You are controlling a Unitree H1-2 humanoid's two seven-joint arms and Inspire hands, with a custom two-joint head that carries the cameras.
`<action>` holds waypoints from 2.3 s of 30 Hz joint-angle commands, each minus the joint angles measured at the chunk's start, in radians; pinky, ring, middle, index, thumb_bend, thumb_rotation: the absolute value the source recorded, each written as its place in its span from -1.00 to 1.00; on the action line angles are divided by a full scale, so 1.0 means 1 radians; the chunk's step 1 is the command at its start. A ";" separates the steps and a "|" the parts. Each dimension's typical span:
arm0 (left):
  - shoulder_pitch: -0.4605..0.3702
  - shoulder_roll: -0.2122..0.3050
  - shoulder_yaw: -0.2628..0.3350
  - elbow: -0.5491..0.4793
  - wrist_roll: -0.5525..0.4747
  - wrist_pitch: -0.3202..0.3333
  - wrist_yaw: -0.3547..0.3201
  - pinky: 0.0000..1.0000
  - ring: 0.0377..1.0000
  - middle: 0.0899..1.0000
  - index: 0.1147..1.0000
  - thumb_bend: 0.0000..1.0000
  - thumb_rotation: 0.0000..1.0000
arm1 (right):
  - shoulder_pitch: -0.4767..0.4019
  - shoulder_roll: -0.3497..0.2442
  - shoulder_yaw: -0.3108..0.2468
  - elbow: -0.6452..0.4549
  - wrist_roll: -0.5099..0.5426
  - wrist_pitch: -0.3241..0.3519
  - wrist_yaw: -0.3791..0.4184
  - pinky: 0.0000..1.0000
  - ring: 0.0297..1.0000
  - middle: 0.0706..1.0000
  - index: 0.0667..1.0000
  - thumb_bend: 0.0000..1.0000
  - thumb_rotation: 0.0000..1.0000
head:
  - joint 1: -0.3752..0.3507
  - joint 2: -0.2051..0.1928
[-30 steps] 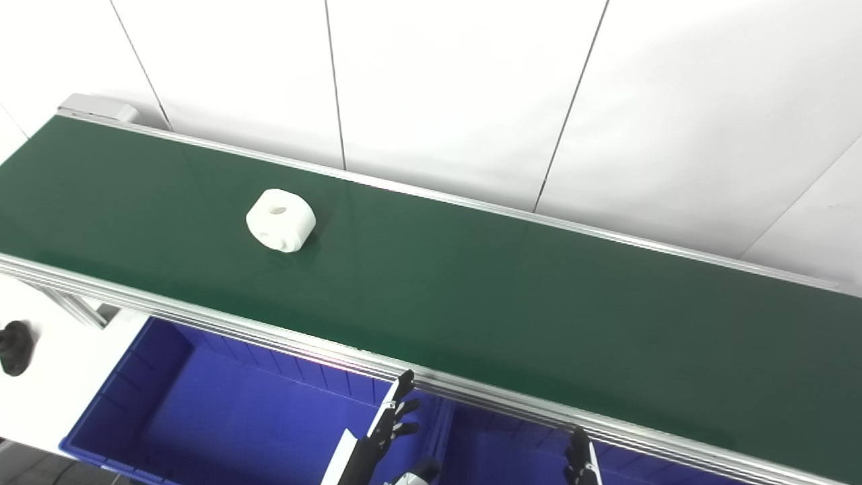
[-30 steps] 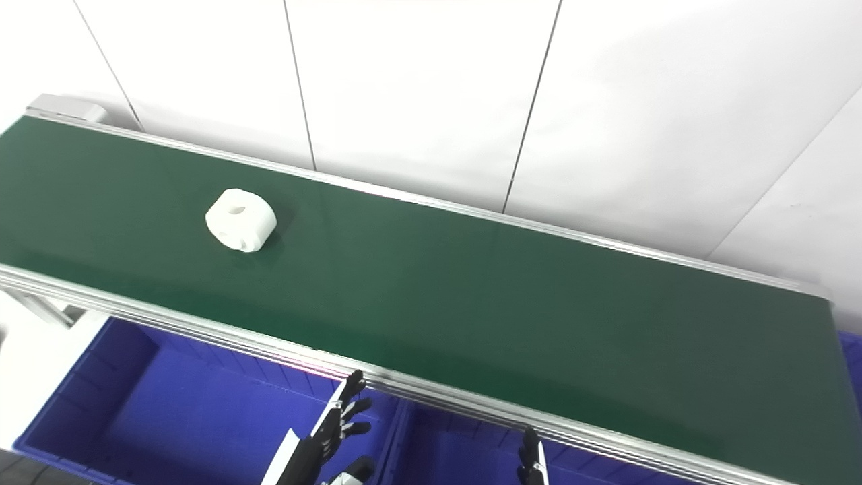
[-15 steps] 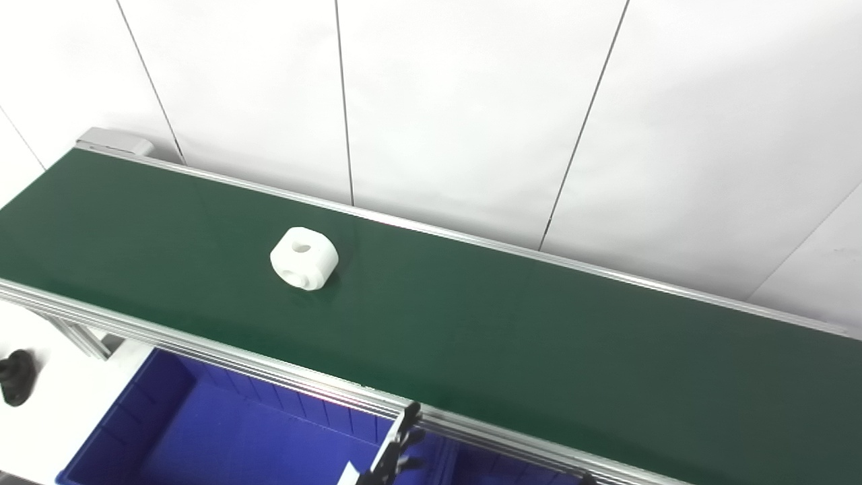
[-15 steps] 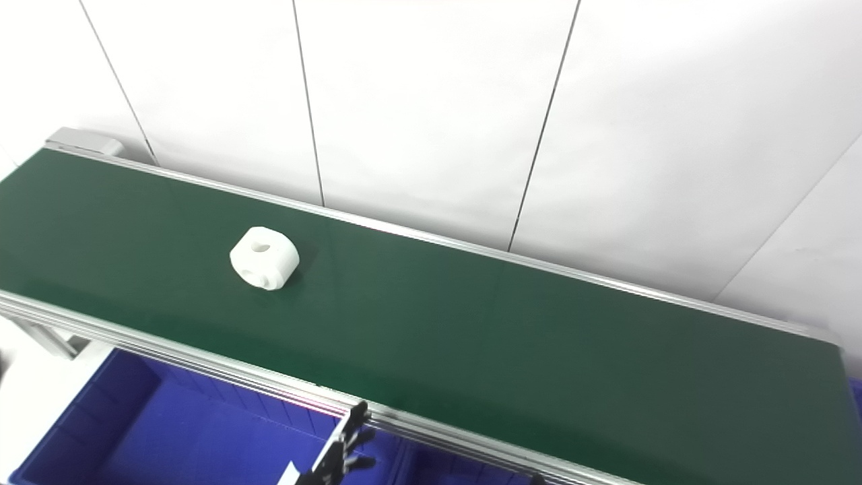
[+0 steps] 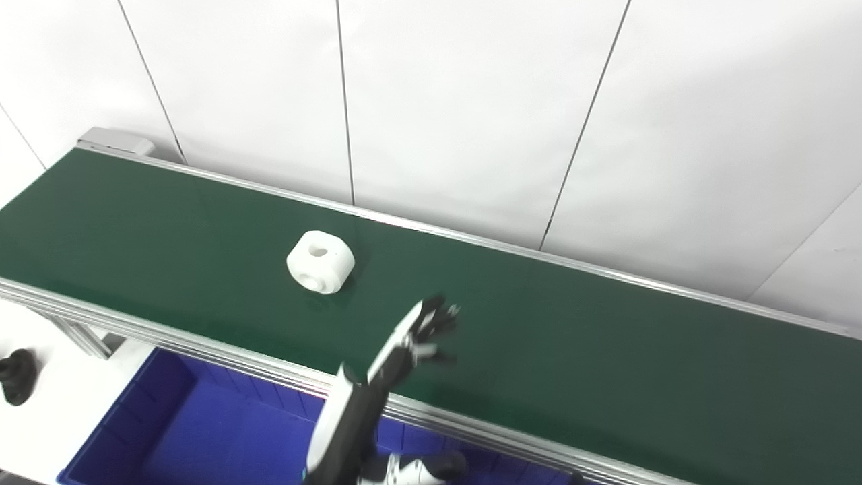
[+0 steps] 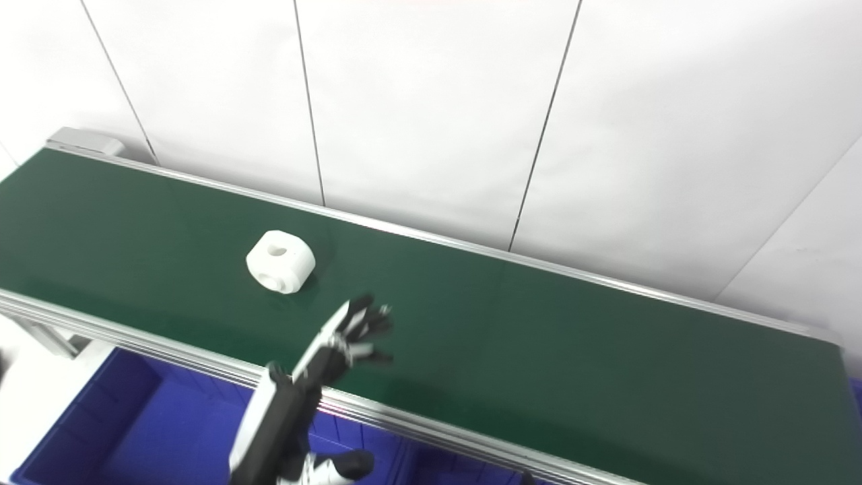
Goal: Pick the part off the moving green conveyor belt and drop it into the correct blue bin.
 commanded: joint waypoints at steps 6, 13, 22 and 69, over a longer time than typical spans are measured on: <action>-0.286 0.188 0.169 -0.071 0.095 0.091 -0.207 0.19 0.52 0.65 0.75 1.00 -0.07 | -0.015 0.009 0.015 -0.007 0.004 -0.053 0.004 1.00 0.96 1.00 1.00 0.11 1.00 | -0.009 -0.007; -0.461 0.236 0.203 0.036 0.258 0.149 -0.277 0.45 0.65 0.75 0.66 1.00 -0.40 | -0.015 0.009 0.015 -0.007 0.005 -0.052 0.013 1.00 0.97 1.00 1.00 0.21 1.00 | -0.014 -0.005; -0.623 0.345 0.204 0.223 0.385 0.198 -0.378 0.82 0.83 0.89 0.76 1.00 -0.52 | -0.027 0.013 0.018 0.004 -0.002 -0.053 0.006 1.00 0.97 1.00 1.00 0.25 1.00 | -0.018 -0.007; -0.800 0.336 -0.018 0.810 0.440 0.308 -0.239 0.15 0.12 0.07 -0.16 0.06 -0.90 | 0.001 0.035 0.023 -0.031 -0.014 -0.041 0.013 1.00 0.91 1.00 1.00 0.30 1.00 | -0.050 0.012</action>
